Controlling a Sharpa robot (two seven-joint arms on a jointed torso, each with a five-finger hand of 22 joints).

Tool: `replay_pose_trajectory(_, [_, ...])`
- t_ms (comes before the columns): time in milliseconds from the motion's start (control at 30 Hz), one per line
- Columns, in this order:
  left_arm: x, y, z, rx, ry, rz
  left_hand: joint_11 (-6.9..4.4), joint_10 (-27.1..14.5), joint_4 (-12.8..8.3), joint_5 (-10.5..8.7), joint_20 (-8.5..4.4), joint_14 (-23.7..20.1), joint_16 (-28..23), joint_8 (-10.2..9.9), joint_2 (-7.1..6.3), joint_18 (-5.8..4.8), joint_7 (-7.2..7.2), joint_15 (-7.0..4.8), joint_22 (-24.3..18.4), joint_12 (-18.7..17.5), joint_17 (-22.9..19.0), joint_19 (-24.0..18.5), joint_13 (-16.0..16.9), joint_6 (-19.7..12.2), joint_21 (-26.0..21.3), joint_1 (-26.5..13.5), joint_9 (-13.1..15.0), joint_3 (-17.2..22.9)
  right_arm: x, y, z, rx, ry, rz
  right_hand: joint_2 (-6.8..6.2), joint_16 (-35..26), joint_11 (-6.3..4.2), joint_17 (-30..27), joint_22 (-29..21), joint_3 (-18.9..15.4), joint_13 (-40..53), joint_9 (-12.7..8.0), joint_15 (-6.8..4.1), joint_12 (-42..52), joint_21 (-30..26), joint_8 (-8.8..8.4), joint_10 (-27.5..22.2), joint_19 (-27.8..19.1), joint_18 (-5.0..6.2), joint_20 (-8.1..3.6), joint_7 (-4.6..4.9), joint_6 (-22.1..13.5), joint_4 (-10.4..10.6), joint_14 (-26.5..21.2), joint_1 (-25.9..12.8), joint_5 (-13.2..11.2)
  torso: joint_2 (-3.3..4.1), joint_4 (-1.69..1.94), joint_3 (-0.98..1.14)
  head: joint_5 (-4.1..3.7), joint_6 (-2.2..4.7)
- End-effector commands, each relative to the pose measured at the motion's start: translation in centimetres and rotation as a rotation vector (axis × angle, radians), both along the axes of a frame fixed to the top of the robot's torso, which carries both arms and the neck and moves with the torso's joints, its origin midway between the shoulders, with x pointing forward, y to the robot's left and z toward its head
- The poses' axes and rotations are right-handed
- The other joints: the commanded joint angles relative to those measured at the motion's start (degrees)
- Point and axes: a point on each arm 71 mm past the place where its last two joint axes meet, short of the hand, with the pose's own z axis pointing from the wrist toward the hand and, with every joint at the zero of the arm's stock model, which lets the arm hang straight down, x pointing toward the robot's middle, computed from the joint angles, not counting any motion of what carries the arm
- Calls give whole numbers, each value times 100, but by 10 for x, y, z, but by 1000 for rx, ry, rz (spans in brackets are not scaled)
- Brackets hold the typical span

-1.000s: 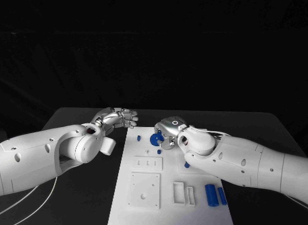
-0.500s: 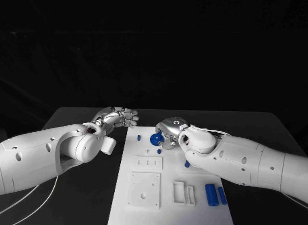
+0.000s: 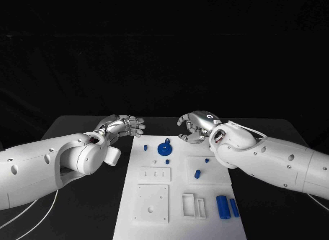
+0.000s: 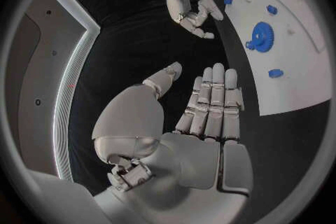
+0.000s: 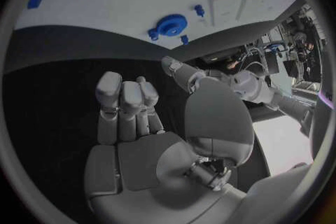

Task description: Assemble the parts on the task board

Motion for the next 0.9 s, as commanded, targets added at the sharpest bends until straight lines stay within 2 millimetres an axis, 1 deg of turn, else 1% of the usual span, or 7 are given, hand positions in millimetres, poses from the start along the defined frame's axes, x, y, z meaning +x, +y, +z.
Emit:
replay_pose_trajectory(33, [-1, -2, 2, -6, -10, -20, -11, -8, 20, 11, 3, 23, -25, -28, -5, 63, 81, -10, 97, 14, 10, -50, -2, 16, 34, -30, 11, 17, 3, -23, 8, 127, 58, 29, 16, -34, 17, -9, 58, -73, -19, 11, 36, -36, -30, 35, -68, -37, 479, 12, 43, 13, -29, -1, -59, 30, 3, -22, 14, -68, 11])
replay_pose_trajectory(133, [-1, -2, 2, -8, -10, -23, -21, 17, 18, 7, 3, 24, -25, -27, -4, 63, 78, -11, 97, 29, 11, -51, 4, 24, 36, -29, 17, 19, 7, -50, 9, 176, 112, 30, 61, -87, 57, -15, 48, -211, -136, 18, 71, -199, -80, 59, -285, -98, 479, 15, 86, 25, -137, -36, -45, 310, -8, -46, 32, -99, 13])
replay_pose_trajectory(300, [0, -3, 1, -9, -9, -30, -30, 36, 23, 6, 4, 25, -25, -28, 0, 62, 78, -10, 98, 41, 12, -50, 8, 28, 38, -37, 21, 18, 12, -90, 5, 235, 181, 11, 94, -108, 76, -17, 41, -239, -137, 20, 89, -215, -106, 67, -332, -126, 479, 14, 107, 31, -188, -52, -7, 364, -33, -91, 68, -94, 34])
replay_pose_trajectory(367, [0, -3, 1, -8, -7, -30, -39, 56, 28, 3, 4, 27, -24, -26, 7, 62, 74, -11, 98, 52, 13, -50, 11, 37, 39, -42, 26, 18, 13, -102, 3, 233, 216, 12, 279, -138, 94, 3, 59, -527, -121, 30, 109, -214, -132, 79, -425, -204, 479, 29, 123, 13, -436, -104, -7, 751, -37, -100, 82, -89, 31])
replay_pose_trajectory(500, [0, -3, 0, -8, -7, -30, -42, 62, 31, 2, 4, 28, -24, -27, 8, 61, 73, -11, 98, 56, 14, -50, 12, 38, 40, -47, 28, 16, 15, -122, 0, 256, 265, -9, 367, -181, 97, 14, 65, -705, -123, 27, 110, -226, -170, 75, -501, -279, 479, 42, 129, -23, -736, -158, 137, 978, -38, -120, 102, -77, 46])
replay_pose_trajectory(600, [1, -2, 0, -8, -8, -30, -44, 64, 32, 2, 4, 29, -23, -29, 9, 62, 74, -11, 98, 57, 14, -50, 12, 37, 41, -49, 29, 16, 15, -133, -3, 244, 288, -25, 481, -234, 117, 22, 62, -954, -137, 23, 129, -244, -221, 70, -575, -345, 479, 98, 147, -64, -1055, -214, 222, 1196, -35, -117, 99, -78, 35])
replay_pose_trajectory(900, [1, 2, 0, -7, -10, -23, -46, 65, 24, 2, 2, 29, -23, -32, 6, 63, 74, -13, 99, 58, 15, -51, 11, 35, 41, -42, 30, 18, 10, -148, -35, 191, 352, -56, 464, -279, 119, 34, 58, -1038, -157, 13, 133, -262, -272, 73, -637, -393, 479, 143, 148, -75, -1160, -261, 322, 1420, -27, -123, 93, -131, 10])
